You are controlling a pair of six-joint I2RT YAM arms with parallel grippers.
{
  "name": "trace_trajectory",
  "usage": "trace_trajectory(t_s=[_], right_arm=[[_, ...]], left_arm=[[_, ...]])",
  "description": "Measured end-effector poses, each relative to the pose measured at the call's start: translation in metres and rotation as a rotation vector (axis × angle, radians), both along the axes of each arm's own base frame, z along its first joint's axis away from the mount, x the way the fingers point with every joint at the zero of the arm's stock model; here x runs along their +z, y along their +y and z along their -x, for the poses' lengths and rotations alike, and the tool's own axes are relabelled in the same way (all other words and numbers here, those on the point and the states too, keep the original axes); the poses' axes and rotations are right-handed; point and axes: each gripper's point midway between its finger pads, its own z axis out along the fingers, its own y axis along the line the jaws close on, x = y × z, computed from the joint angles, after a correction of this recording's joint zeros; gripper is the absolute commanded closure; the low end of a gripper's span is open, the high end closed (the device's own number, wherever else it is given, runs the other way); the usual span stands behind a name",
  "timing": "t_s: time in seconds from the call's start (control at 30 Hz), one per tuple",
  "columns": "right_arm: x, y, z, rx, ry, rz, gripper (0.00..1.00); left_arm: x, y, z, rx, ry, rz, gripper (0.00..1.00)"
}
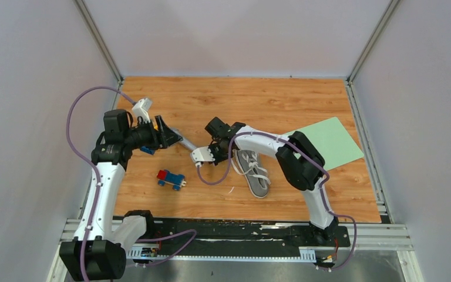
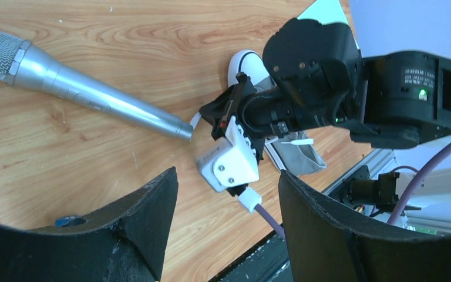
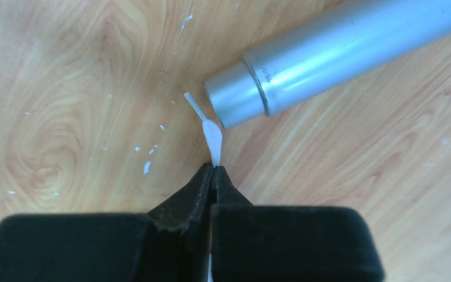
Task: Tie the shoes
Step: Cross the shoelace with the shoelace.
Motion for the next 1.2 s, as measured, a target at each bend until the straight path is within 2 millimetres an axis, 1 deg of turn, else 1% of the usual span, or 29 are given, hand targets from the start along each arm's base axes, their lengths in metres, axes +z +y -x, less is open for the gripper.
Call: trace_trajectory(t_s=[0.07, 0.17, 0.27, 0.33, 0.37, 0.4, 0.43, 0.47, 0.5, 0.6, 0.67, 0.73, 0.83, 0.9, 0.93, 0.97, 1.03, 1.1, 1.13, 1.2], right_arm=[[0.002, -0.001, 0.002, -0.064, 0.083, -0.021, 1.00], [0.005, -0.012, 0.013, -0.203, 0.245, -0.048, 1.00], [0.020, -0.023, 0.017, -0.401, 0.408, -0.127, 1.00], [0.040, -0.032, 0.016, -0.538, 0.499, -0.214, 1.00], [0.053, -0.037, 0.017, -0.603, 0.542, -0.267, 1.00], [0.066, -0.042, 0.017, -0.662, 0.580, -0.323, 1.00], [0.079, -0.047, 0.017, -0.719, 0.613, -0.379, 1.00], [0.092, -0.052, 0.016, -0.775, 0.642, -0.434, 1.00], [0.108, -0.057, 0.013, -0.831, 0.671, -0.501, 1.00], [0.142, -0.060, 0.003, -0.949, 0.751, -0.644, 1.00], [0.160, -0.057, -0.007, -1.020, 0.817, -0.725, 1.00], [0.169, -0.055, -0.014, -1.089, 0.883, -0.769, 1.00], [0.179, -0.054, -0.022, -1.168, 0.956, -0.821, 1.00], [0.182, -0.053, -0.023, -1.205, 0.990, -0.844, 1.00], [0.182, -0.053, -0.022, -1.225, 1.002, -0.848, 1.00], [0.183, -0.054, -0.023, -1.247, 1.010, -0.855, 1.00], [0.185, -0.055, -0.023, -1.280, 1.018, -0.867, 1.00], [0.190, -0.055, -0.023, -1.301, 1.031, -0.880, 1.00], [0.193, -0.056, -0.023, -1.308, 1.034, -0.887, 1.00], [0.198, -0.056, -0.024, -1.314, 1.040, -0.904, 1.00]], left_arm=[[0.000, 0.000, -0.001, 0.001, -0.006, -0.001, 0.29], [0.001, 0.001, -0.002, 0.004, -0.033, -0.001, 0.29], [-0.003, 0.000, -0.003, 0.035, -0.100, 0.030, 0.25], [-0.013, -0.002, -0.003, 0.063, -0.164, 0.066, 0.25], [-0.024, -0.006, -0.003, 0.067, -0.167, 0.078, 0.24], [-0.030, -0.012, -0.003, 0.061, -0.173, 0.087, 0.24], [-0.035, -0.021, -0.005, 0.037, -0.175, 0.100, 0.24], [-0.036, -0.030, -0.007, 0.011, -0.182, 0.111, 0.24], [-0.038, -0.043, -0.011, -0.032, -0.180, 0.122, 0.24], [-0.046, -0.066, -0.017, -0.115, -0.165, 0.121, 0.26], [-0.041, -0.084, -0.019, -0.201, -0.175, 0.106, 0.27], [-0.028, -0.104, -0.022, -0.306, -0.209, 0.078, 0.27], [0.009, -0.138, -0.030, -0.488, -0.305, 0.028, 0.27], [0.027, -0.152, -0.032, -0.548, -0.365, 0.025, 0.25], [0.032, -0.155, -0.032, -0.561, -0.385, 0.028, 0.24], [0.034, -0.157, -0.031, -0.568, -0.394, 0.032, 0.24], [0.031, -0.161, -0.030, -0.574, -0.384, 0.040, 0.25], [0.021, -0.166, -0.032, -0.575, -0.362, 0.049, 0.28], [0.014, -0.169, -0.033, -0.575, -0.340, 0.055, 0.31], [-0.002, -0.176, -0.037, -0.575, -0.290, 0.066, 0.32]])
